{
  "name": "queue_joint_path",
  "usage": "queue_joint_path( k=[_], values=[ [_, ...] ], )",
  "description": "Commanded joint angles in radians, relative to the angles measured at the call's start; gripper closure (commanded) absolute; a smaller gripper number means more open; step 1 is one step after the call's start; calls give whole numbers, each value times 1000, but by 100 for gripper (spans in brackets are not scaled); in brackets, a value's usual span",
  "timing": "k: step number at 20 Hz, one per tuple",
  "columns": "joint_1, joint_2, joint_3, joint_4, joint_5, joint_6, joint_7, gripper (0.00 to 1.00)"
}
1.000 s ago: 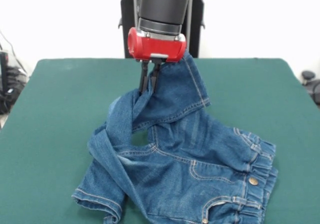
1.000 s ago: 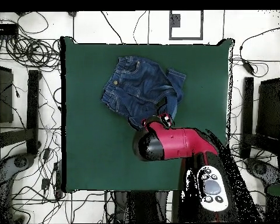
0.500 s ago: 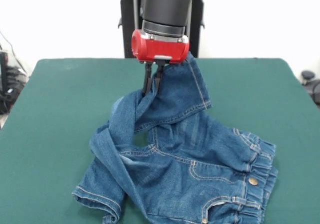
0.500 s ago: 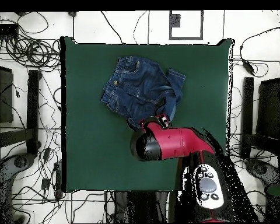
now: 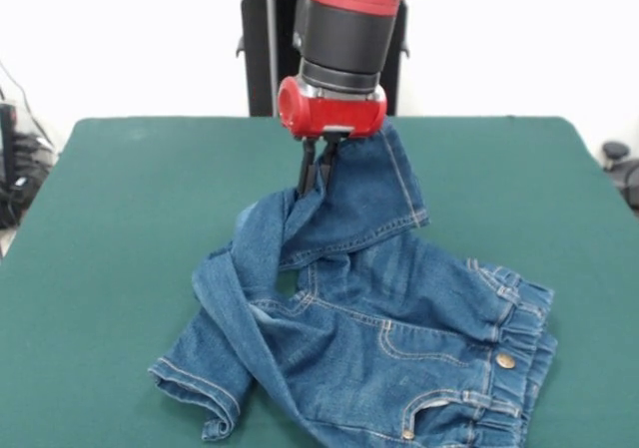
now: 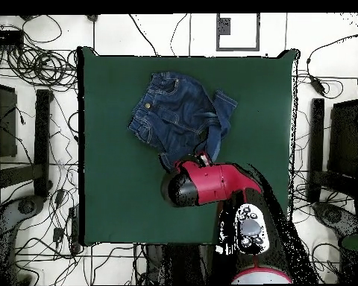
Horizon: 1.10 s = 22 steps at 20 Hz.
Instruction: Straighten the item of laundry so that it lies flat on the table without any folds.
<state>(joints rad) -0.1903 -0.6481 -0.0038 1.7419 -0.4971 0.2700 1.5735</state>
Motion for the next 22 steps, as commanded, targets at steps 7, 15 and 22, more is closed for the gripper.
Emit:
queue_joint_path(
  k=[7,15,22],
  values=[
    [105,111,-44,-86,-87,187,31,100],
    [83,109,-18,-74,-64,168,43,100],
    [-7,67,104,-19,-10,84,34,0]
  ],
)
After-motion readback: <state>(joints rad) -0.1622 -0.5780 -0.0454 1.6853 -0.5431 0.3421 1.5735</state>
